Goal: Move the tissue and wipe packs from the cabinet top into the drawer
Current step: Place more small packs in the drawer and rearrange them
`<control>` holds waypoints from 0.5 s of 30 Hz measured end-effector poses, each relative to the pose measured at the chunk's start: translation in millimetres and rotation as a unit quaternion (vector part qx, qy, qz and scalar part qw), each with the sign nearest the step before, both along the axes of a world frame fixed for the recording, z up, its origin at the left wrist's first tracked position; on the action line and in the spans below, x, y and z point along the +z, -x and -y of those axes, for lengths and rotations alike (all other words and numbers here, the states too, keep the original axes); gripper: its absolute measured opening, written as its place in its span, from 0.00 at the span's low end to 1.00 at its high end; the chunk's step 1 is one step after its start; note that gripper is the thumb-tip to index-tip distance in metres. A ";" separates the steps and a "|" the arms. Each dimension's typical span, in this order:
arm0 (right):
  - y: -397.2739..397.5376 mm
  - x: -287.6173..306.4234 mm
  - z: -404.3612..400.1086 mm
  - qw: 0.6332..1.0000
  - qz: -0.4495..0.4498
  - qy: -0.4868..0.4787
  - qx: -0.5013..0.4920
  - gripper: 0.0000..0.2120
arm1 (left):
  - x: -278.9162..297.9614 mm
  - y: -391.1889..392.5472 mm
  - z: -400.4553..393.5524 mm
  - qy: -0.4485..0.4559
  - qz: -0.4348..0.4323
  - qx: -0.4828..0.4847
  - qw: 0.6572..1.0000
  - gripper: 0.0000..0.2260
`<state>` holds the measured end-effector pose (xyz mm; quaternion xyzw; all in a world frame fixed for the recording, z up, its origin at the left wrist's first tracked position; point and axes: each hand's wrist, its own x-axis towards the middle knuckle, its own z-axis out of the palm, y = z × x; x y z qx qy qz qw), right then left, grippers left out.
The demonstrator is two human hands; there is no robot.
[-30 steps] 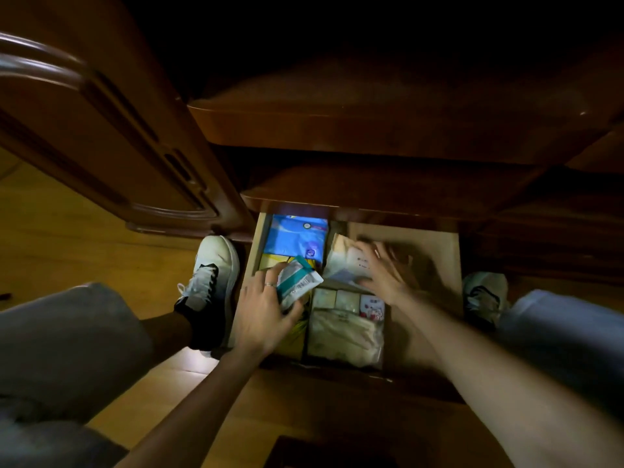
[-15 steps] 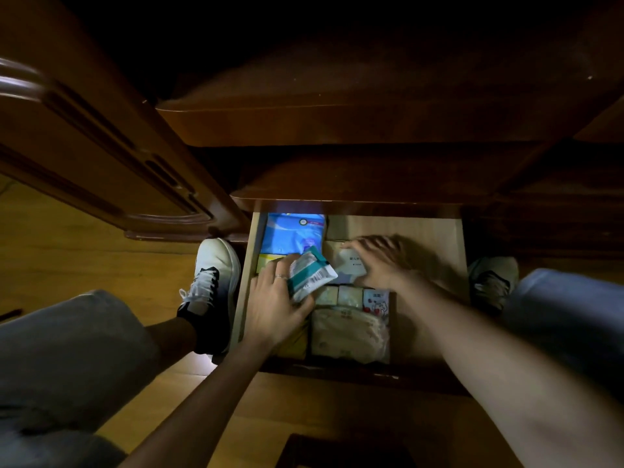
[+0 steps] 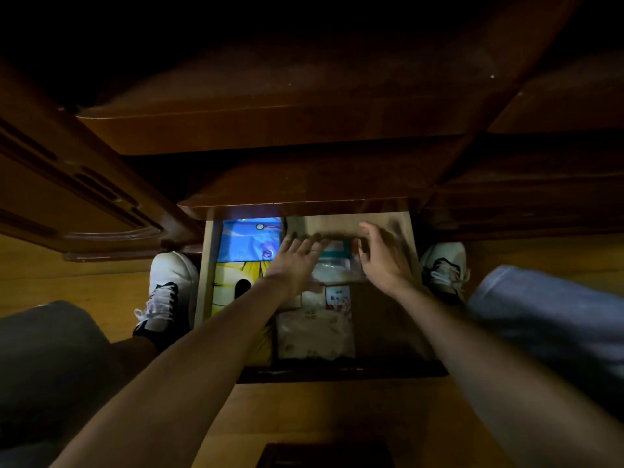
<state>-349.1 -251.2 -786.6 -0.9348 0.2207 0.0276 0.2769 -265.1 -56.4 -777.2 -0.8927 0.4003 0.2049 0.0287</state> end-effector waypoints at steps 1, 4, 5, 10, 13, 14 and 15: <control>0.4 -1.7 -2.0 1.000 -0.015 -0.004 0.006 0.31 | -4.2 0.9 0.4 -0.021 -0.006 0.002 1.000 0.46; 0.7 -9.6 -7.0 0.999 -0.035 -0.019 0.020 0.29 | -10.9 1.3 0.7 0.005 0.028 0.015 0.999 0.38; 0.3 -11.2 -7.9 0.999 -0.037 -0.016 0.025 0.29 | -10.9 0.0 0.3 0.021 0.043 0.017 0.999 0.34; 4.5 -5.2 -15.9 0.996 0.006 0.020 0.088 0.18 | -8.4 -2.9 -0.4 0.023 0.057 -0.017 0.998 0.29; 12.9 4.3 -34.1 0.983 -0.015 -0.028 0.182 0.10 | -9.8 -2.5 -1.1 0.019 0.035 -0.011 0.999 0.33; 16.6 3.9 -41.5 0.976 -0.008 -0.001 0.219 0.10 | -10.2 -2.6 -1.2 0.010 0.018 -0.006 1.000 0.36; 21.0 1.7 -47.7 0.970 0.002 0.029 0.242 0.12 | -10.5 -2.7 -0.5 -0.004 0.001 -0.003 1.000 0.39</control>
